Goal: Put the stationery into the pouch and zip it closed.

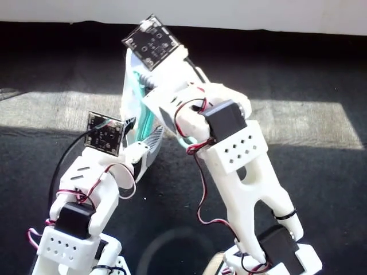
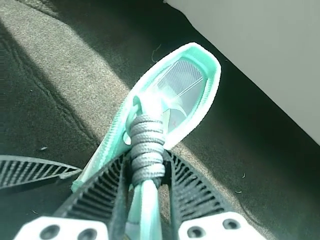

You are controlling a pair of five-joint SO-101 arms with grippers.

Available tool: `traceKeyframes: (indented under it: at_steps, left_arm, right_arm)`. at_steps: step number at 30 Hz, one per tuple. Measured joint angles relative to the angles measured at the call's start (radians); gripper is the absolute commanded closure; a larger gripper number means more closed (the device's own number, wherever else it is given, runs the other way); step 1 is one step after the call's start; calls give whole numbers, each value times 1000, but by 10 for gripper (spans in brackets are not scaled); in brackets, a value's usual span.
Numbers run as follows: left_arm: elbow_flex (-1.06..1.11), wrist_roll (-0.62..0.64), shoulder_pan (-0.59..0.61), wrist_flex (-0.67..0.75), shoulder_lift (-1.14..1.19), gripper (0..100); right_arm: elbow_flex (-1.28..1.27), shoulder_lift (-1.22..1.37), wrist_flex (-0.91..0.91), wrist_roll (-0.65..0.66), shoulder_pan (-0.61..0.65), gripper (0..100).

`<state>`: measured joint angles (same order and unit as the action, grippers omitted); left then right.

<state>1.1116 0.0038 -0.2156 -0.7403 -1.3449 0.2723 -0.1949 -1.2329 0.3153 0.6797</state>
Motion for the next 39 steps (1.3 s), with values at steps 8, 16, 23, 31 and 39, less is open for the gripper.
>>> traceKeyframes:
  at_steps: [8,16,23,31,39]
  left_arm:
    - [6,-54,5,54,0,803]
    - [6,-60,31,55,0,957]
    - [-21,-75,40,21,2,990]
    - [-224,-132,44,-249,3,990]
    - [-319,-161,40,-364,3,990]
  right_arm:
    - [2,0,0,0,25,992]
    - [2,0,0,0,26,992]
    - [5,0,0,-3,28,992]
    - [98,-66,-97,-2,31,992]
    - [115,-94,-212,54,-84,992]
